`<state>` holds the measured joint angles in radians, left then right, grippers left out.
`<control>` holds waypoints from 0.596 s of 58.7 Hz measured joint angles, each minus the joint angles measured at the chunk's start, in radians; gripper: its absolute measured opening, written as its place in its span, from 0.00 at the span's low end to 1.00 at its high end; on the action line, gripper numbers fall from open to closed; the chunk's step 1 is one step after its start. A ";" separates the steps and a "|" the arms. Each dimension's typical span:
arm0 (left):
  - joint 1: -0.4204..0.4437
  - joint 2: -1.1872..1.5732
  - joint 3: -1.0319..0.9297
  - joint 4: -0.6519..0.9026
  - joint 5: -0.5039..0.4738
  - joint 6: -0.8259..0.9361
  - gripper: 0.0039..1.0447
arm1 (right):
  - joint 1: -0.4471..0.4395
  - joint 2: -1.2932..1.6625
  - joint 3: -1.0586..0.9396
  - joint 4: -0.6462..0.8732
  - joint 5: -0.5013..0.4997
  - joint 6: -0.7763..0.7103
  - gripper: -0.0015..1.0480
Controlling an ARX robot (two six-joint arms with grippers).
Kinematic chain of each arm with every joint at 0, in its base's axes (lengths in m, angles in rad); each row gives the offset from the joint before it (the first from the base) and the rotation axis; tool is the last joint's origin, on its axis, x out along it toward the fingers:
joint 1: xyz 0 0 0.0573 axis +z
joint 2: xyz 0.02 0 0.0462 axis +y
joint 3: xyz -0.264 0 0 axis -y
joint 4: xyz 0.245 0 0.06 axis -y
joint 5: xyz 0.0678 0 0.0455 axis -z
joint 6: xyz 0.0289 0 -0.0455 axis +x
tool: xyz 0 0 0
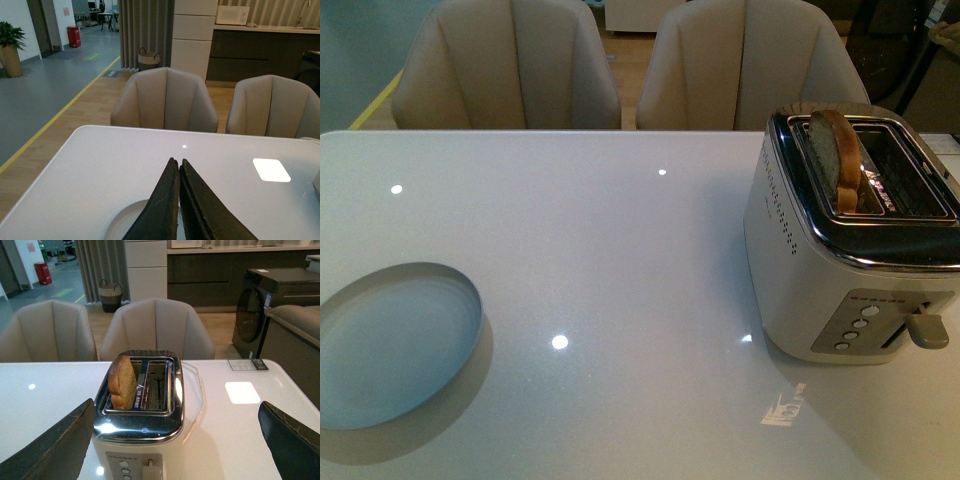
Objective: Left arm holds plate, right arm toasts bread
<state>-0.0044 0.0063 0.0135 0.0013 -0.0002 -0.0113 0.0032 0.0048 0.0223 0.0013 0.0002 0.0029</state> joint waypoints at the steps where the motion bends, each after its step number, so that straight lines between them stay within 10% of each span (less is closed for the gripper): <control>1: 0.000 0.000 0.000 0.000 0.000 0.000 0.03 | 0.000 0.000 0.000 0.000 0.000 0.000 0.91; 16: 0.000 0.000 0.000 0.000 0.000 0.000 0.03 | 0.000 0.000 0.000 0.000 0.000 0.000 0.91; 35: 0.000 0.000 0.000 0.000 0.000 0.000 0.59 | 0.000 0.000 0.000 0.000 0.000 0.000 0.91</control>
<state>-0.0044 0.0063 0.0135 0.0013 -0.0002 -0.0113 0.0032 0.0048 0.0223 0.0013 0.0002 0.0029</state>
